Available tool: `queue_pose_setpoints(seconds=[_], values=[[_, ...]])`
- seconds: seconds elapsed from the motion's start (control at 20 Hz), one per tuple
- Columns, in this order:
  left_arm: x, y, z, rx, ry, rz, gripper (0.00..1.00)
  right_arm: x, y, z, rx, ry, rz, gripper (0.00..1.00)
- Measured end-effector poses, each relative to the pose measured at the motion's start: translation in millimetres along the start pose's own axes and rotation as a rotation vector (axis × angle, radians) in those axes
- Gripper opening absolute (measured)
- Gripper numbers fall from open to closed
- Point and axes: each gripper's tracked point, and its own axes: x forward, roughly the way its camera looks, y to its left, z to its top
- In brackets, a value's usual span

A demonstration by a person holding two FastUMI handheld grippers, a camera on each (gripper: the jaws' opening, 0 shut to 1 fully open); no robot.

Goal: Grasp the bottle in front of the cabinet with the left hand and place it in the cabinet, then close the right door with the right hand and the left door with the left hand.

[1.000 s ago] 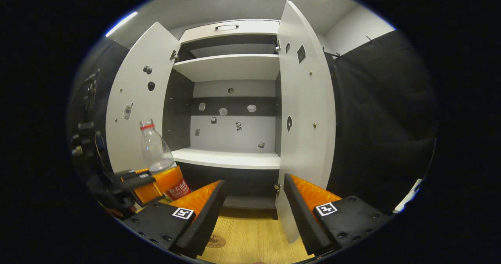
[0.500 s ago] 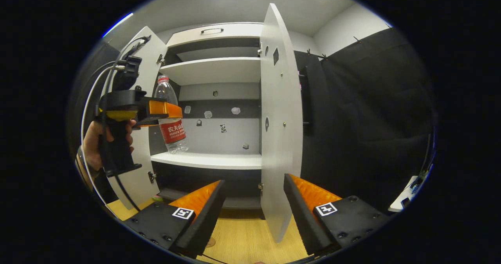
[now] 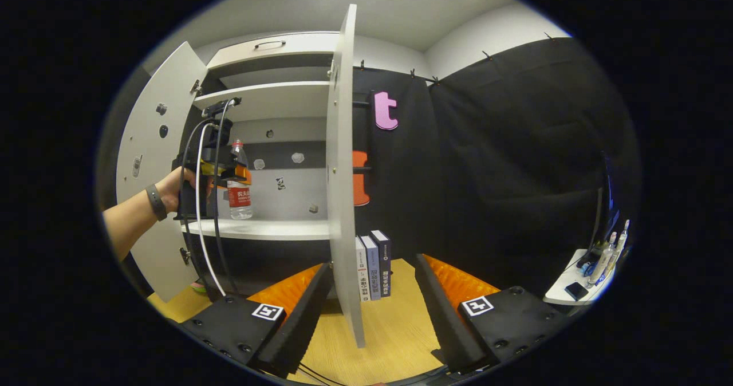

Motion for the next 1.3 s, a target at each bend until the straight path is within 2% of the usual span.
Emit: queue_pose_setpoints(seconds=[0.15, 0.35, 0.7, 0.8, 0.85, 0.95, 1.3], values=[[15.6, -5.1, -9.2, 0.056, 0.042, 0.005, 0.72, -0.7, -21.6, -3.9, 0.018, 0.006, -0.054, 0.97], [28.8, -5.2, -22.9, 0.045, 0.056, -0.006, 0.72, 0.9, -40.9, -7.0, 0.013, 0.008, -0.107, 0.97], [31.4, 2.0, -29.5, 0.025, 0.040, -0.013, 0.77, 1.0, -42.7, -8.8, -0.004, 0.019, -0.116, 0.97], [33.5, 4.7, -28.4, 0.018, 0.026, -0.019, 0.87, 3.0, -38.7, -8.8, 0.001, 0.019, -0.108, 0.97], [33.1, 3.5, -24.6, 0.012, 0.017, -0.029, 0.93, 3.5, -37.2, -7.7, 0.007, 0.020, -0.104, 0.97], [24.8, -2.4, -16.8, 0.010, -0.011, -0.050, 0.95, 2.4, -36.5, -7.8, 0.014, 0.020, -0.102, 0.97], [-39.8, -14.2, 64.6, 0.025, -0.253, -0.073, 0.94, 0.1, -27.3, -9.4, 0.005, 0.028, -0.082, 0.97]])
